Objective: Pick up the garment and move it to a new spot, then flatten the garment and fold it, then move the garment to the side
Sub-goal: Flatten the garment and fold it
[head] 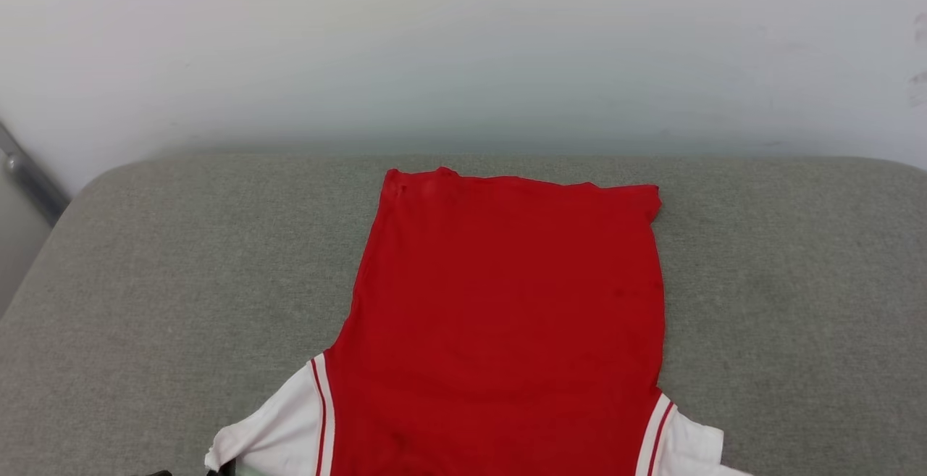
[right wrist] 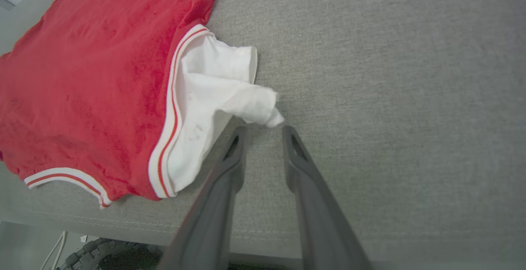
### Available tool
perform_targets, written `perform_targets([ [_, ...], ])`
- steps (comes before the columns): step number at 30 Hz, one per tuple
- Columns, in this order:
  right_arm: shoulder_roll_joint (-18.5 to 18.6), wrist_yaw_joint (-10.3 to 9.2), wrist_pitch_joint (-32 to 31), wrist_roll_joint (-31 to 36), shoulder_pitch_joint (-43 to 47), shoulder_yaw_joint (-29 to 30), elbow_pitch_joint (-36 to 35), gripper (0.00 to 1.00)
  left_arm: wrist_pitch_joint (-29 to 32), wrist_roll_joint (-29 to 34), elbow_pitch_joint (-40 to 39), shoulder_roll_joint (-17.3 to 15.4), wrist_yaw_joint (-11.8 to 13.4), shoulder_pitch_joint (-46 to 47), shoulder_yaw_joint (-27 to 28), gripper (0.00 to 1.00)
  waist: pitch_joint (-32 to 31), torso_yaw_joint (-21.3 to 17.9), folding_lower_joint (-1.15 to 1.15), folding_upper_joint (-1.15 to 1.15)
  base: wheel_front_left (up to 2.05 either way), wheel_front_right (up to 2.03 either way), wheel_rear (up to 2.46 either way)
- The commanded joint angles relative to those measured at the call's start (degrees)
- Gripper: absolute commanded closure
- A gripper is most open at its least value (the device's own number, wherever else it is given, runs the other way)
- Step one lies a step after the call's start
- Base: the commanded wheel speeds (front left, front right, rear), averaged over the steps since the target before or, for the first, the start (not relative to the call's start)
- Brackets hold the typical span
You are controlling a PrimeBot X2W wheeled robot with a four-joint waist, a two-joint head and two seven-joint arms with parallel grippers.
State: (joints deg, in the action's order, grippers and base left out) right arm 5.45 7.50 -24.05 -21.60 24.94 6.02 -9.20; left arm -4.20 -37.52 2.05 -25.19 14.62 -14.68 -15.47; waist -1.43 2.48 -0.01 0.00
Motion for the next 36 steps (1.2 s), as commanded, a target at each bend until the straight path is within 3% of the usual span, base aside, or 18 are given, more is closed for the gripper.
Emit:
perform_targets([
  [1, -0.26, -0.02, -0.21, 0.02, -0.59, 0.43, -1.16, 0.0, -0.32, 0.54, -1.27, 0.25, 0.48, 0.02, -0.15, 1.0, 0.26, 0.34, 0.01, 0.0, 0.0, 0.0, 0.0],
  [6, 0.0, -0.02, 0.76, -1.08, -7.34, 4.84, -1.98, 0.0, -1.06, 1.66, -5.45, 1.57, 1.37, 1.81, -1.23, 1.0, 2.07, 0.98, 0.01, 0.0, 0.0, 0.0, 0.0],
  [9, 1.35, -0.01, 1.27, -2.33, -16.54, 7.52, 0.8, 0.0, -1.85, 2.56, -8.26, 2.19, 1.92, 4.1, -1.49, 1.0, 5.83, 1.06, 0.01, 0.0, 0.0, 0.0, 0.0],
  [13, 4.55, -0.01, -0.97, -3.47, -31.56, 7.59, 9.25, 0.0, -2.98, 4.17, -11.04, 3.31, 1.52, 8.24, -2.43, 1.0, 11.41, 1.65, 0.01, 0.0, 0.0, 0.0, 0.0],
  [19, 7.79, -0.01, -11.58, -4.88, -52.69, 5.58, 23.81, 0.0, -4.58, 6.61, -13.98, 4.85, 0.56, 15.42, -4.26, 1.0, 18.74, 3.46, 0.01, 0.0, 0.0, 0.0, 0.0],
  [27, 7.91, -0.01, -22.67, -1.56, -70.91, 3.72, 35.44, 0.0, -5.59, 8.19, -16.2, 6.15, -1.03, 21.99, -6.08, 1.0, 25.09, 6.41, 0.01, 0.0, 0.0, 0.0, 0.0],
  [36, 7.34, -0.02, -24.42, 2.79, -81.48, 2.49, 48.2, 0.0, -6.3, 9.08, -16.31, 8.07, -2.32, 26.35, -8.36, 1.0, 29.36, 9.09, 0.01, 0.0, 0.0, 0.0, 0.0],
])
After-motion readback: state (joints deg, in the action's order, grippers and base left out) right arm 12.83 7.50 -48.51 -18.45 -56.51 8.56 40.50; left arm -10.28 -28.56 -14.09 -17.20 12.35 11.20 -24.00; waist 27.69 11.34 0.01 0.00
